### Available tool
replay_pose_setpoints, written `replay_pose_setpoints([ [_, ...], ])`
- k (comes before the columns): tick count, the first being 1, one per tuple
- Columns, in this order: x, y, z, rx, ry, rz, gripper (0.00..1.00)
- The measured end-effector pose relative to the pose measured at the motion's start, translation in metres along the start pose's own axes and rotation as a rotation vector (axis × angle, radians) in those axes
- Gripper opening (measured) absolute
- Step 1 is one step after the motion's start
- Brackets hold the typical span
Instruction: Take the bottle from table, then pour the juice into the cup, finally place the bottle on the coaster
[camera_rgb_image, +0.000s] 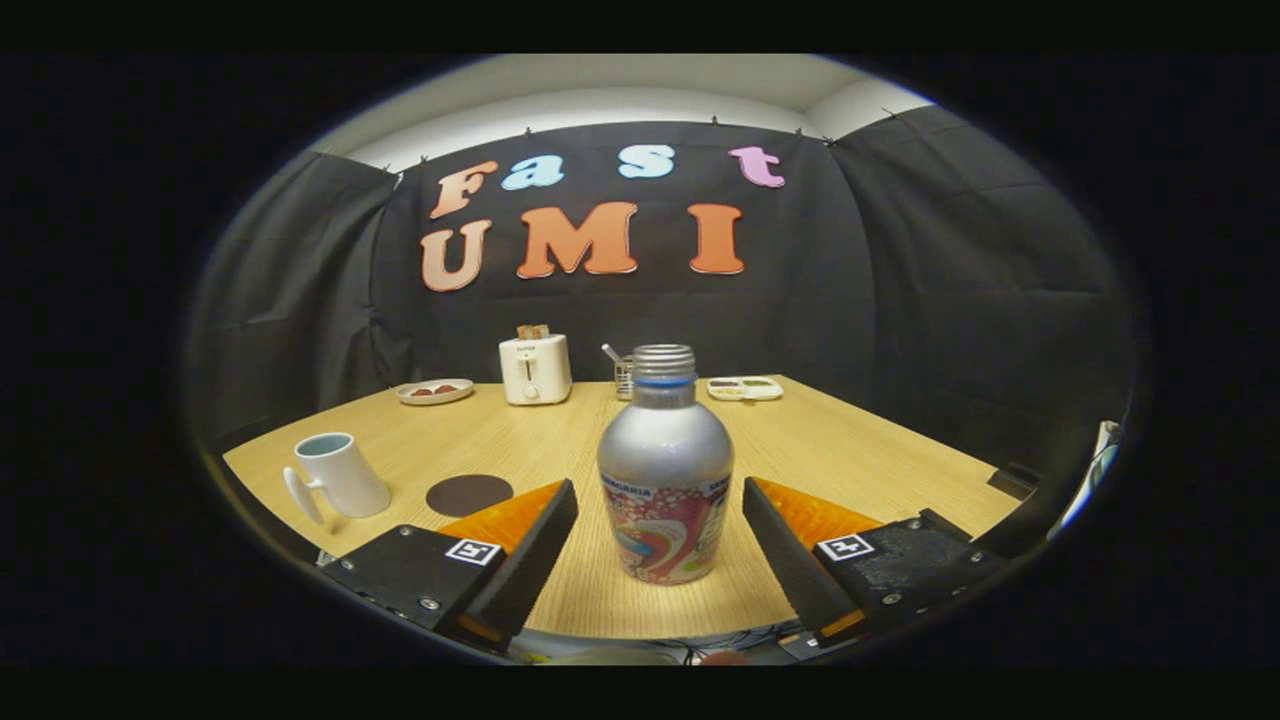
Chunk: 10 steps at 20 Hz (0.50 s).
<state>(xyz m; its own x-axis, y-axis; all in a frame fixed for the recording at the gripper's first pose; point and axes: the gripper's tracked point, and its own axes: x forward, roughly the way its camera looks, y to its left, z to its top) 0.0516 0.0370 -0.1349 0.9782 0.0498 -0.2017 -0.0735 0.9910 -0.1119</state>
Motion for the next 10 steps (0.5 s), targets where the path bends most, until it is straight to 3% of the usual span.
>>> replay_pose_setpoints([
  [5, 0.009, -0.011, -0.018, 0.024, 0.043, -0.034, 0.99],
  [8, 0.015, -0.006, -0.023, 0.064, 0.062, -0.011, 0.97],
  [10, 0.018, -0.006, -0.023, 0.067, 0.06, -0.012, 0.85],
])
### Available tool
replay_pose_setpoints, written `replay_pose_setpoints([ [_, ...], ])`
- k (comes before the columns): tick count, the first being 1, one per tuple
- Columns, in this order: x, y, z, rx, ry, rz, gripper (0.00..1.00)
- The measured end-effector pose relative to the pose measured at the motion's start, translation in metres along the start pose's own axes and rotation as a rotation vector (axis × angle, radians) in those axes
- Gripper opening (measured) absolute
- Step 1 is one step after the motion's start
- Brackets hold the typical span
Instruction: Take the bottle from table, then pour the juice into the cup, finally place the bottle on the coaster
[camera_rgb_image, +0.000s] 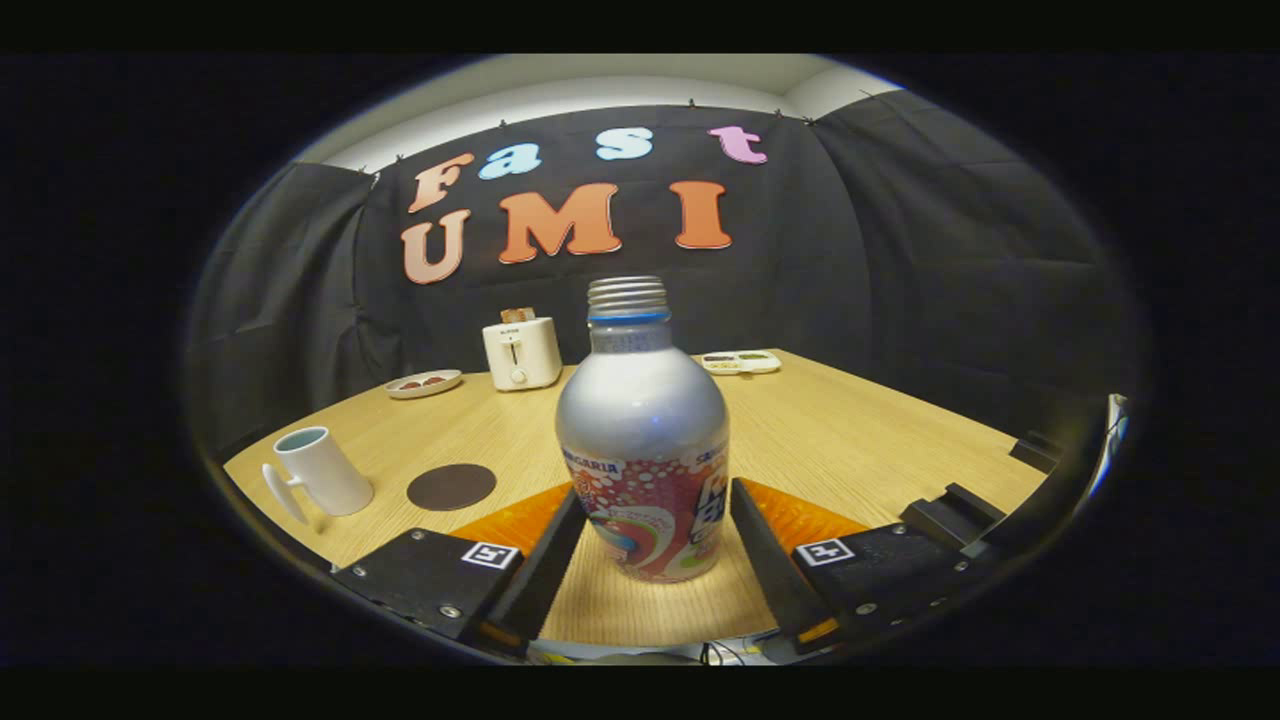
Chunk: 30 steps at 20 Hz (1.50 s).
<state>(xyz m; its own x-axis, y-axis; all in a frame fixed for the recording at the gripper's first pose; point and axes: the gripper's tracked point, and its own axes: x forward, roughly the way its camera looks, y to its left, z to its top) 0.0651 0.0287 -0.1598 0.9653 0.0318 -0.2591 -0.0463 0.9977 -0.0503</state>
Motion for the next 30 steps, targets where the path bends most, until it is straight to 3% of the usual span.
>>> replay_pose_setpoints([
  [3, 0.003, 0.002, 0.0, -0.01, 0.02, -0.01, 0.77],
  [11, -0.023, 0.042, 0.047, -0.136, -0.051, 0.003, 0.76],
  [25, -0.017, 0.15, 0.067, -0.606, -0.085, 0.045, 0.76],
  [30, -0.01, 0.171, 0.068, -0.797, -0.103, 0.025, 0.76],
])
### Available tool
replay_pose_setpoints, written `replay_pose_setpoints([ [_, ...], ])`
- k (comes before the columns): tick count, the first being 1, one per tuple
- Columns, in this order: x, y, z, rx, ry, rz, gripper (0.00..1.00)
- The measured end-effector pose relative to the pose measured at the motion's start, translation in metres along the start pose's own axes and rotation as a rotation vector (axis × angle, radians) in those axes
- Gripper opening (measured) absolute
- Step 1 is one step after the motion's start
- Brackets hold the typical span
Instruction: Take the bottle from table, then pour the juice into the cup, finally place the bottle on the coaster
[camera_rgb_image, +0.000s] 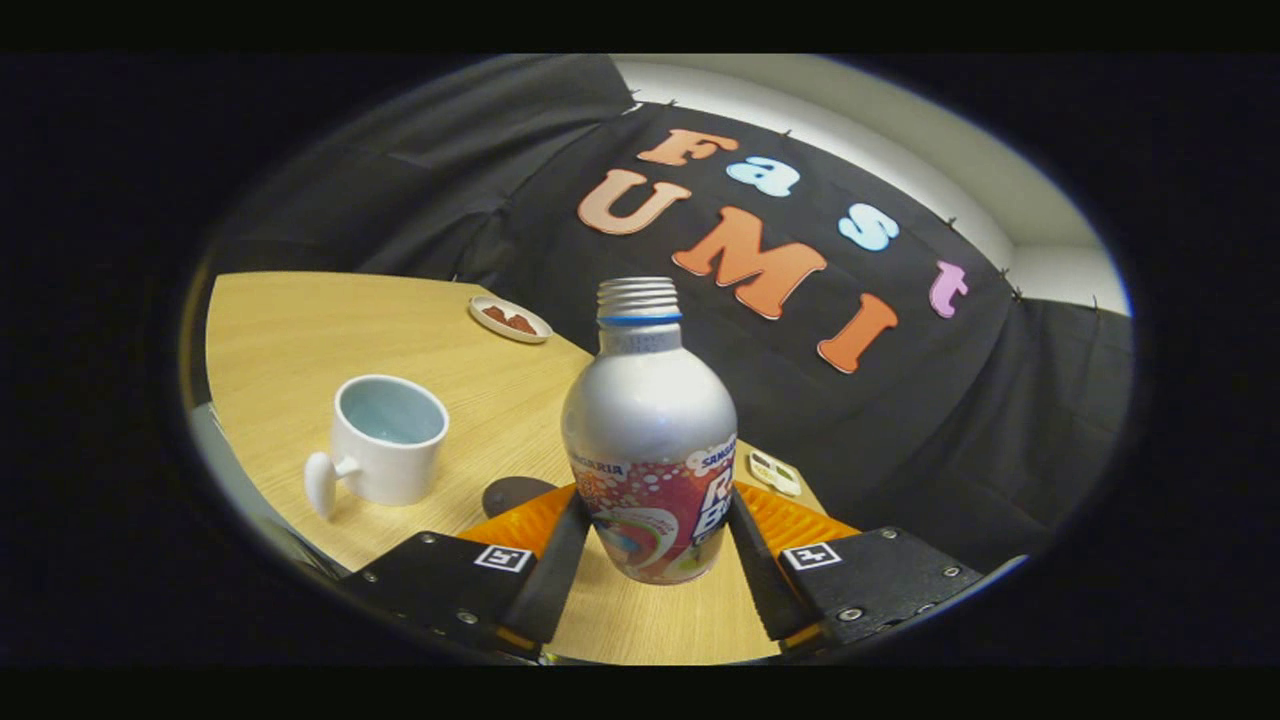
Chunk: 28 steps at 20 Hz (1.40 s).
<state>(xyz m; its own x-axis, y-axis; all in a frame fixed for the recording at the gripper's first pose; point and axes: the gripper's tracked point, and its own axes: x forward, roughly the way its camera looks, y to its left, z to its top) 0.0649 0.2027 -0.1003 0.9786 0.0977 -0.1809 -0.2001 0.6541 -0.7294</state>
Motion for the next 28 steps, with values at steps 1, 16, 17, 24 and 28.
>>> replay_pose_setpoints([
  [1, 0.001, 0.002, 0.002, -0.043, -0.005, -0.005, 0.76],
  [16, 0.014, 0.007, 0.015, -0.525, -0.052, -0.094, 0.75],
  [17, 0.014, 0.007, 0.015, -0.548, -0.056, -0.096, 0.75],
  [24, 0.016, -0.001, 0.017, -0.675, -0.055, -0.139, 0.75],
  [28, 0.015, -0.005, 0.023, -0.75, -0.072, -0.16, 0.75],
])
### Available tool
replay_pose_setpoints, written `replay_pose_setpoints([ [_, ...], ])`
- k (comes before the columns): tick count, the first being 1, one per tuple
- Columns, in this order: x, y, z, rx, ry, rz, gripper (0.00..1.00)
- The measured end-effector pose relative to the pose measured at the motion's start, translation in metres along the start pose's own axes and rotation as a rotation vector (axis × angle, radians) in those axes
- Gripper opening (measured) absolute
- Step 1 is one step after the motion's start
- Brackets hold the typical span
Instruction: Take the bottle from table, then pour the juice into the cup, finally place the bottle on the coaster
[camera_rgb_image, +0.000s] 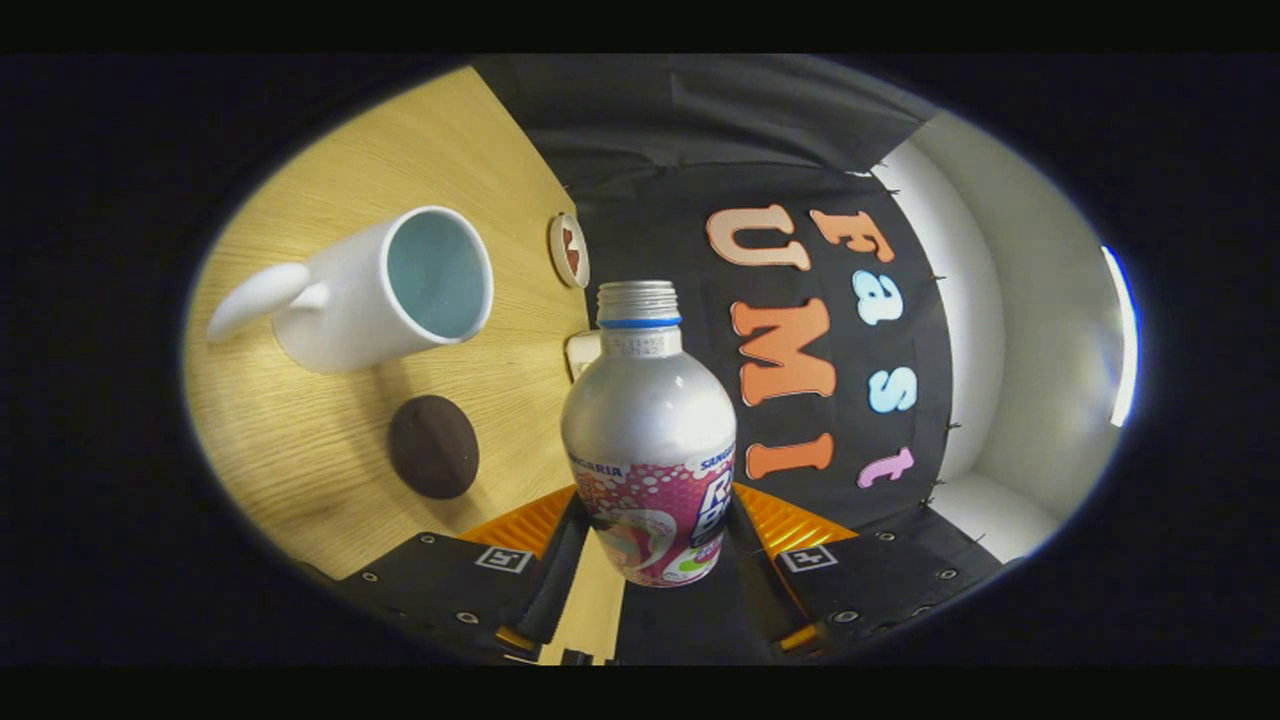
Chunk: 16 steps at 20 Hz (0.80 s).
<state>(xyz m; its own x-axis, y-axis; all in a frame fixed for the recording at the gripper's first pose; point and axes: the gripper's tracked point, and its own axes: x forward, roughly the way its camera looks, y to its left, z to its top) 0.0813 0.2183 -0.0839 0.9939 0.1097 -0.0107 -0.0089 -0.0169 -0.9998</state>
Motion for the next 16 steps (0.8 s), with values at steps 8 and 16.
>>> replay_pose_setpoints([
  [8, 0.002, -0.008, 0.014, -0.134, -0.036, -0.026, 0.74],
  [16, 0.005, -0.01, 0.016, -0.231, -0.048, -0.041, 0.74],
])
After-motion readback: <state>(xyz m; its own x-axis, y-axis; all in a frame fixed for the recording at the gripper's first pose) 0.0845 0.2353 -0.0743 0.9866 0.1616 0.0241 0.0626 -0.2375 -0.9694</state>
